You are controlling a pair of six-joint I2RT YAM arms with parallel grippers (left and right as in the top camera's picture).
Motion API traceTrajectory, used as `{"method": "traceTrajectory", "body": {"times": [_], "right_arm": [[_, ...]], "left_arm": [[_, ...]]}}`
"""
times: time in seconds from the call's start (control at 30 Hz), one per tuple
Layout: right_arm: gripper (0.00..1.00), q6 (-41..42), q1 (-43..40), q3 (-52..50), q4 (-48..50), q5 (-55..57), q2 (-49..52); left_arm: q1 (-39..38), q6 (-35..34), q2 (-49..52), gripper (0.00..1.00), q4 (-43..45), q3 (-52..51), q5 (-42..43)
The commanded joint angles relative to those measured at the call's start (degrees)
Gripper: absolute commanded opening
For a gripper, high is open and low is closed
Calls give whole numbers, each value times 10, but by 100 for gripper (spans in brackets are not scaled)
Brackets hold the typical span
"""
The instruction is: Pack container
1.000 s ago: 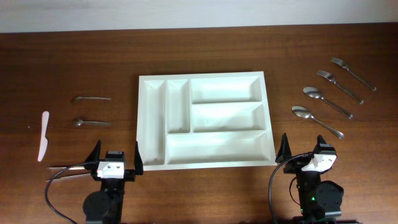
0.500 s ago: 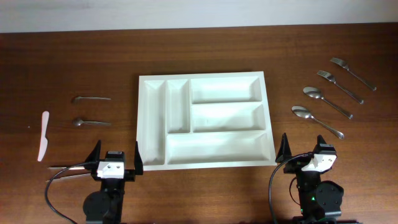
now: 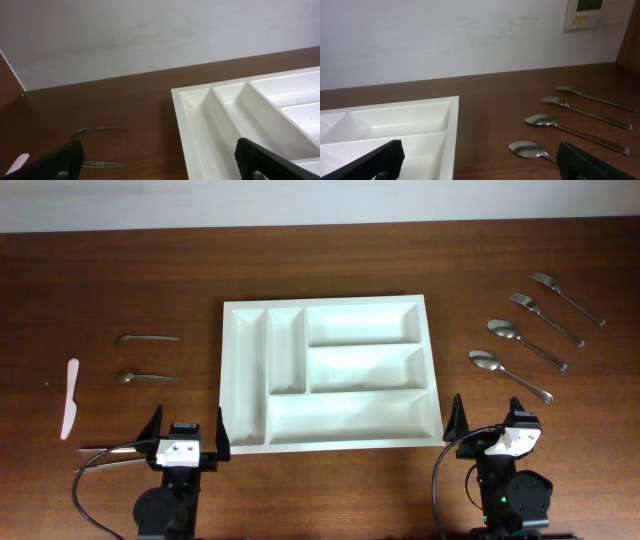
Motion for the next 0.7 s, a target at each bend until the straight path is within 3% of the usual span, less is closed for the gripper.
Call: {"method": "traceTrajectory", "body": {"times": [0.0, 0.67], "right_arm": [[99, 0, 6, -2, -4, 15, 1], [99, 0, 6, -2, -4, 15, 1]], "left_arm": [[3, 7, -1, 99, -3, -1, 6], [3, 7, -1, 99, -3, -1, 6]]}}
